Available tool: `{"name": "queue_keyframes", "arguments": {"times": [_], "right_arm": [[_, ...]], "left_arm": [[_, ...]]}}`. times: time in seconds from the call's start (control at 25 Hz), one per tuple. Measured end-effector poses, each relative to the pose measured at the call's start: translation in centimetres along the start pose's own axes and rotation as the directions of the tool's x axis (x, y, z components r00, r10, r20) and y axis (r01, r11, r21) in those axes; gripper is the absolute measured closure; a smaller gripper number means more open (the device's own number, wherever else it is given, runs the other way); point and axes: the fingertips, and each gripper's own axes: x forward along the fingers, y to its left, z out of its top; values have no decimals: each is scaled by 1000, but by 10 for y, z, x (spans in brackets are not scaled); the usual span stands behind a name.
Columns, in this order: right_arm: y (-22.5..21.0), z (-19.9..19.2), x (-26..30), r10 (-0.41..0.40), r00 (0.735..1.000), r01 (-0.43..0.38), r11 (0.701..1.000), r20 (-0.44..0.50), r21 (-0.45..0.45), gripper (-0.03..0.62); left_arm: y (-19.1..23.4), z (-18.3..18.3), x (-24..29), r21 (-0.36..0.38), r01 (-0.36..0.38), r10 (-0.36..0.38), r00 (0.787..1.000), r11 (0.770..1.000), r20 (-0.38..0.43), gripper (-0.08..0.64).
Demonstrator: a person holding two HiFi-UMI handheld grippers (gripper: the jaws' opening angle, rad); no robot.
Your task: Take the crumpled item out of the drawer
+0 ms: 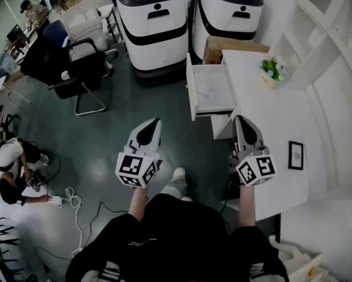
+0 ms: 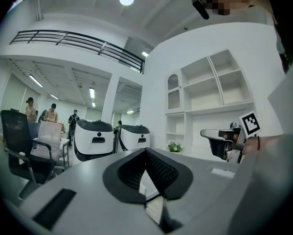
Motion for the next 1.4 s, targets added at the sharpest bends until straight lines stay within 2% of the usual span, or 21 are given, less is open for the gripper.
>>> {"name": "queue_keyframes", "arguments": {"times": [0.4, 0.72, 1.04, 1.28, 1.4], "right_arm": [[-44, -23, 77, -52, 997, 52, 999, -63, -6, 600], [-73, -44, 111, -123, 986, 122, 992, -110, -19, 600], [-106, -73, 142, -182, 966, 183, 983, -182, -11, 600], [-134, -95, 177, -168, 959, 179, 983, -230, 31, 600], [-151, -103, 200, -152, 956, 168, 985, -250, 41, 600]], "left_arm": [[41, 0, 94, 4, 62, -62, 998, 998, -21, 563], [57, -11, 145, -8, 111, -111, 993, 994, -50, 562], [68, -37, 193, -68, 132, -139, 985, 989, -106, 563], [79, -59, 235, -102, 116, -132, 978, 988, -161, 562], [81, -66, 260, -119, 130, -151, 971, 984, -184, 561]]}}
